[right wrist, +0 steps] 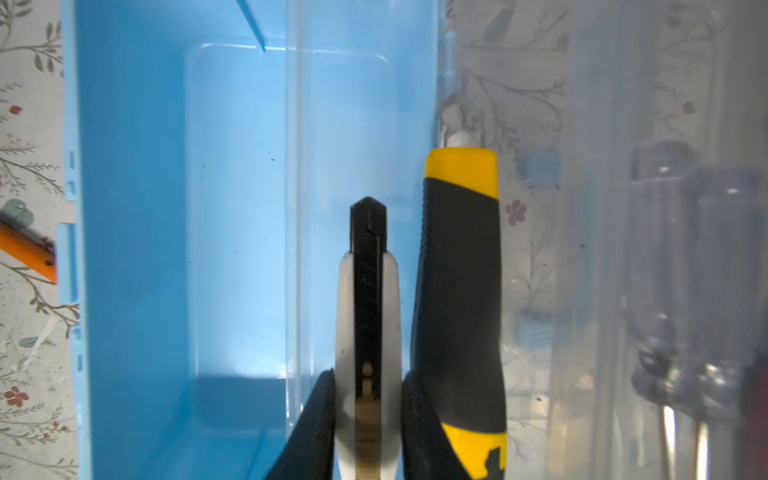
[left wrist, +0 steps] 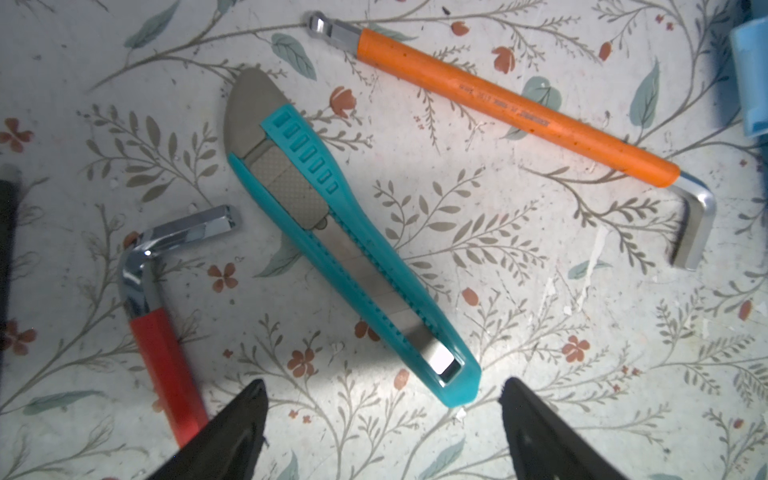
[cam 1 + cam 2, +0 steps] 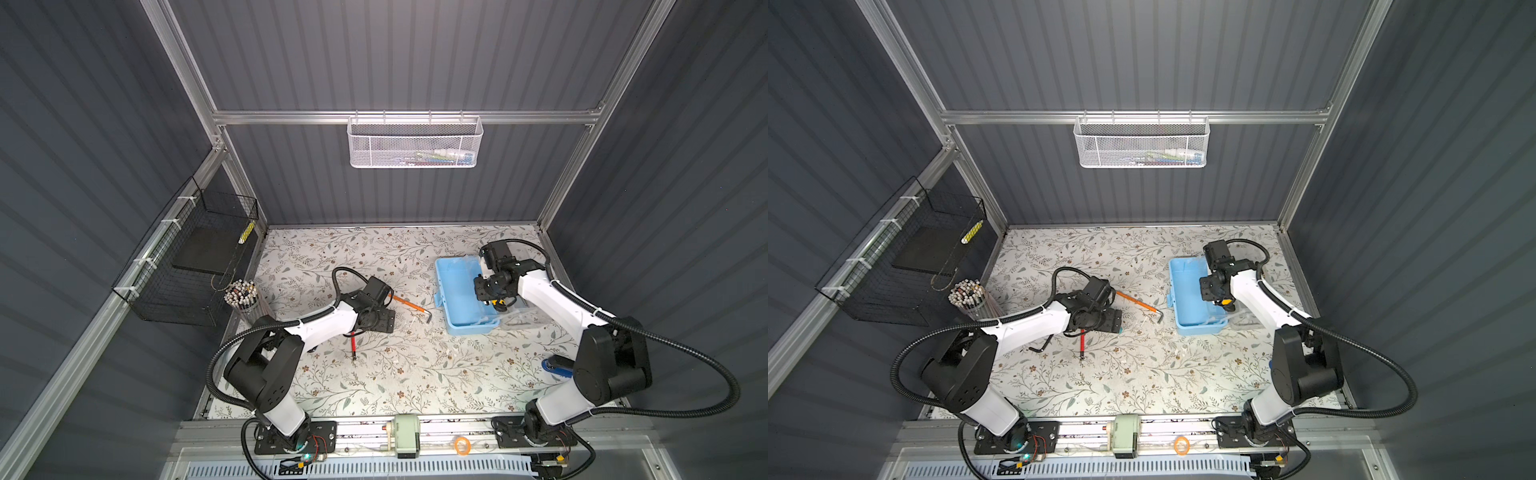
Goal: Pack the tool kit
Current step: 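Carry the white-black knife over the tray and lower it beside the yellow knife, then open the right gripper in the tray while the left gripper grasps the teal utility knife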
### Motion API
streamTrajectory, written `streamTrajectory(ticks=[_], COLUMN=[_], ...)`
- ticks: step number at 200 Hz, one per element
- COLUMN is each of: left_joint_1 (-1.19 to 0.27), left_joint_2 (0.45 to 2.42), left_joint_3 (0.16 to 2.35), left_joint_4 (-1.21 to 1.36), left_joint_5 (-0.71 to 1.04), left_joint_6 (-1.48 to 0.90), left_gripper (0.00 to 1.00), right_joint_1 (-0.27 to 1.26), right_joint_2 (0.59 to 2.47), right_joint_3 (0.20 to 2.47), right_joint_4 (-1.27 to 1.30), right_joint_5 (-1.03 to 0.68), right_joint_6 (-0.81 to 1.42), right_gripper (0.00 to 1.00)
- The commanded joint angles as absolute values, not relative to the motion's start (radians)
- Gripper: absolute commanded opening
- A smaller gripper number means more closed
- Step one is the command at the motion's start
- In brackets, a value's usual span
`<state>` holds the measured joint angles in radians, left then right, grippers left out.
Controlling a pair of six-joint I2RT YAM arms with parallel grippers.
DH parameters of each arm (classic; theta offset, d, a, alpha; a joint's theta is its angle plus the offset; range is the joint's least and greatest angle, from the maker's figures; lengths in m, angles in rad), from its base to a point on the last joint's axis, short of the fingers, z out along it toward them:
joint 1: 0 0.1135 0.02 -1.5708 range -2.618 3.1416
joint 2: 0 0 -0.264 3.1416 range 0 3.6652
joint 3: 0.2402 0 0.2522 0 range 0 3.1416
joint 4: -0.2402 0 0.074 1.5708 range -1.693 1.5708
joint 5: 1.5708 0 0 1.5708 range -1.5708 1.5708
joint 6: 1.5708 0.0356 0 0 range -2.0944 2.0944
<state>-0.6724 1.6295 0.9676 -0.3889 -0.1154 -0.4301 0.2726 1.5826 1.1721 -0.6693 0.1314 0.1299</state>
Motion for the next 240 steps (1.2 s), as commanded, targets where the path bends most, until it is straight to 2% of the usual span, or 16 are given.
streamTrajectory(ticks=[1,147,157,188,240], left_joint_1=[-0.666,-0.665,-0.666,-0.666,-0.666], left_joint_2=[1.637,1.654,1.657,1.657,1.701], left_joint_3=[0.983,0.985,0.989,0.994,1.032], left_joint_4=[-0.401,-0.399,-0.398,-0.397,-0.397], left_joint_5=[-0.106,-0.099,-0.100,-0.100,-0.100], left_joint_6=[-0.422,-0.422,-0.422,-0.425,-0.455], left_gripper=[0.89,0.89,0.89,0.89,0.88], right_joint_1=[0.270,0.270,0.270,0.270,0.270], right_joint_2=[1.599,1.701,1.700,1.674,1.595], right_joint_3=[1.167,1.234,1.236,1.228,1.222], right_joint_4=[-0.691,-0.745,-0.741,-0.728,-0.690], right_joint_5=[0.138,0.310,0.311,0.272,0.193], right_joint_6=[0.133,0.140,0.144,0.155,0.192], right_gripper=[0.17,0.27,0.29,0.48,0.63])
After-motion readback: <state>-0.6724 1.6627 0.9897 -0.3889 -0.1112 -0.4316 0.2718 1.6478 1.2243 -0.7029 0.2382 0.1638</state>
